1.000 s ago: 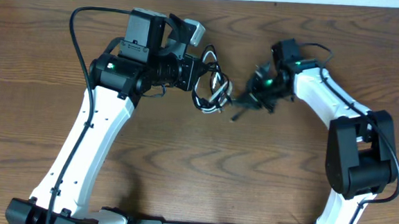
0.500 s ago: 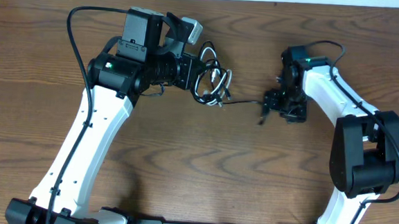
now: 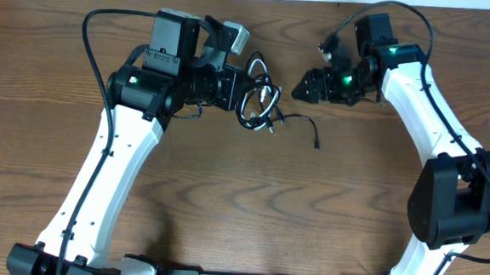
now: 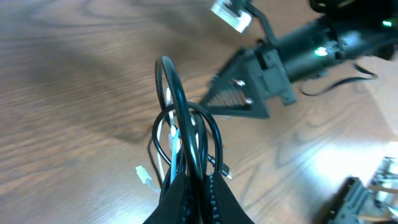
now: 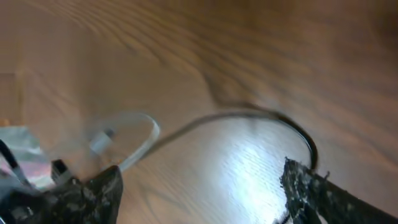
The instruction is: Untangle cables
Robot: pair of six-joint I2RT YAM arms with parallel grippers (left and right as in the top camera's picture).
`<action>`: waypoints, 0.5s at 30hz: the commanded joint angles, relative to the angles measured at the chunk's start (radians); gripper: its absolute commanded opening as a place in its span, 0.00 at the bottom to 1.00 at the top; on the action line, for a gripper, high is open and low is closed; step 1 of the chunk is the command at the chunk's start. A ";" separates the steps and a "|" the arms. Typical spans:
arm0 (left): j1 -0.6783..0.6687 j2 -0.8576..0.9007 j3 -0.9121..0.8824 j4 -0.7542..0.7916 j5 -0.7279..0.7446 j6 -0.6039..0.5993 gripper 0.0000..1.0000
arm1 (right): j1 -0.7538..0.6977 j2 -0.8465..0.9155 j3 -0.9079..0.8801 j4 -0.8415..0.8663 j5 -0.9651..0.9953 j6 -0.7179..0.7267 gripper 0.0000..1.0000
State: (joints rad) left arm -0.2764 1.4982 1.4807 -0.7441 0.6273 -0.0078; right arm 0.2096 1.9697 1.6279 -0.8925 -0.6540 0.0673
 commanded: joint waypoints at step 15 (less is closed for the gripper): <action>0.065 0.000 0.011 0.019 0.106 -0.514 0.07 | 0.046 0.006 -0.035 0.107 -0.205 -0.105 0.77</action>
State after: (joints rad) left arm -0.2256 1.4982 1.4807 -0.7399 0.7074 -0.3447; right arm 0.2279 1.9705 1.6043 -0.8074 -0.8009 -0.0368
